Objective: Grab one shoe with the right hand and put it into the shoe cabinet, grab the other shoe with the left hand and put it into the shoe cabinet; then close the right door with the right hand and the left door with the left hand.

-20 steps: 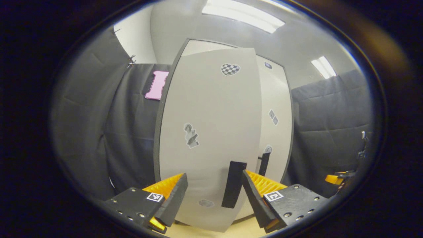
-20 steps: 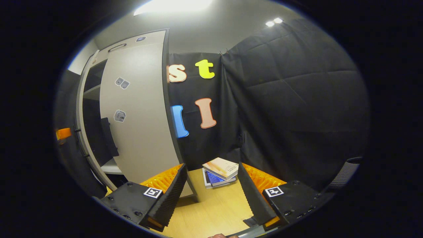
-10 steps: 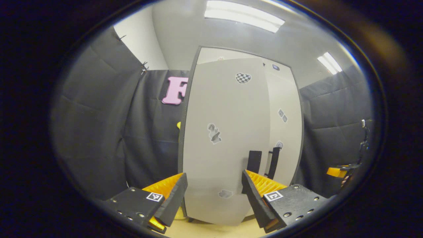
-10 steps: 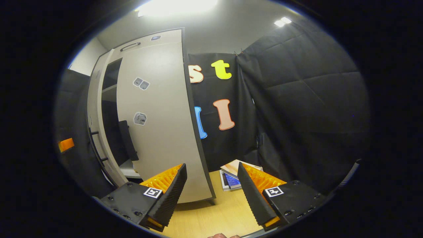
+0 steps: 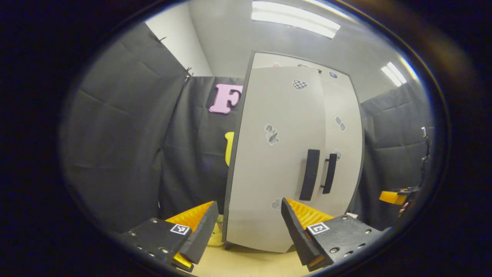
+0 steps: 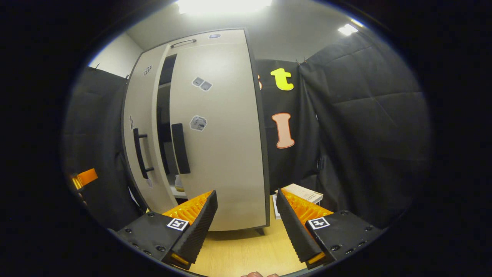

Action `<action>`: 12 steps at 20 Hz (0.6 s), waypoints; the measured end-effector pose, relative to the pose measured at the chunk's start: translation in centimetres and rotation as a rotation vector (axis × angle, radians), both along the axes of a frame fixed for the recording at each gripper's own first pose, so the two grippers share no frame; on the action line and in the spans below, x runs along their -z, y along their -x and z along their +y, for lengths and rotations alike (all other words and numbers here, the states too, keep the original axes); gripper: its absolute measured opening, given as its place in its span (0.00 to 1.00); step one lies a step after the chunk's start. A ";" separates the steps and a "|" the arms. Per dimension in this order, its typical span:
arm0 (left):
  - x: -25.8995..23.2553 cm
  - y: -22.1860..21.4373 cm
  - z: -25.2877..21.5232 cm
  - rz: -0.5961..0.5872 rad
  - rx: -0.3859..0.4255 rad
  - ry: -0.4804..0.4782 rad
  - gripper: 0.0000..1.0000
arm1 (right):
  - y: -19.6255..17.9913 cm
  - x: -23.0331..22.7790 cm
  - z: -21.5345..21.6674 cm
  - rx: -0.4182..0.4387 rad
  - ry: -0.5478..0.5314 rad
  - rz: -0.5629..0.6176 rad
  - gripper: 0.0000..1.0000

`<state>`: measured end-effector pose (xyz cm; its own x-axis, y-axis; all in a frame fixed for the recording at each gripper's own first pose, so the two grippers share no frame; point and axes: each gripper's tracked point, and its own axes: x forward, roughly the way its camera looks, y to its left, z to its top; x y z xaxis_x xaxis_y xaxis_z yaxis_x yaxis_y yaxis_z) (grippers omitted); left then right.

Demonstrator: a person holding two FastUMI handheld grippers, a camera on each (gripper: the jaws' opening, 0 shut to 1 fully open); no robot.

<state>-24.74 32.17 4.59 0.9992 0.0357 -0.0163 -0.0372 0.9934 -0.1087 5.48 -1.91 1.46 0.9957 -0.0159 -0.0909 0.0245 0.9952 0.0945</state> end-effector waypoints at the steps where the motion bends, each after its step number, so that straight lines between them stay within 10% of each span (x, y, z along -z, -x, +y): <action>1: 0.6 0.0 0.2 0.018 0.001 0.000 0.99 | 0.0 0.3 0.6 -0.011 0.003 0.005 0.92; 12: 3.5 -0.4 0.6 0.034 0.020 0.013 0.94 | 0.5 -0.1 1.5 -0.024 0.079 -0.015 0.97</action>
<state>-24.30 32.81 1.13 0.9986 0.0150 -0.0511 -0.0211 0.9925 -0.1204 4.99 -0.40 1.60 0.9972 0.0011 -0.0748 0.0001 0.9999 0.0159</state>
